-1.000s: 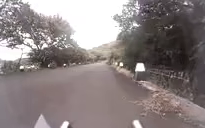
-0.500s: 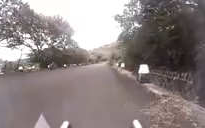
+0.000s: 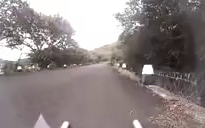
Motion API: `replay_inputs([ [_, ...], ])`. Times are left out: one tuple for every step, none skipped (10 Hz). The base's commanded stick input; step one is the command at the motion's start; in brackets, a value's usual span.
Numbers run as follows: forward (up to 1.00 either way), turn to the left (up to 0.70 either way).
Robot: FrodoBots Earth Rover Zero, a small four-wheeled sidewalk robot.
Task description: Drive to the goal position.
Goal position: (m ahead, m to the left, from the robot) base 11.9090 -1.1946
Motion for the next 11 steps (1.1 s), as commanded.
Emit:
replay_inputs([
  [0.50, 0.00],
  [0.50, 0.00],
  [0.50, 0.00],
  [0.50, 0.00],
  [0.50, 0.00],
  [0.50, 0.00],
  [0.50, 0.00],
  [0.50, 0.00],
  [0.50, 0.00],
  [0.50, 0.00],
  [0.50, 0.00],
])
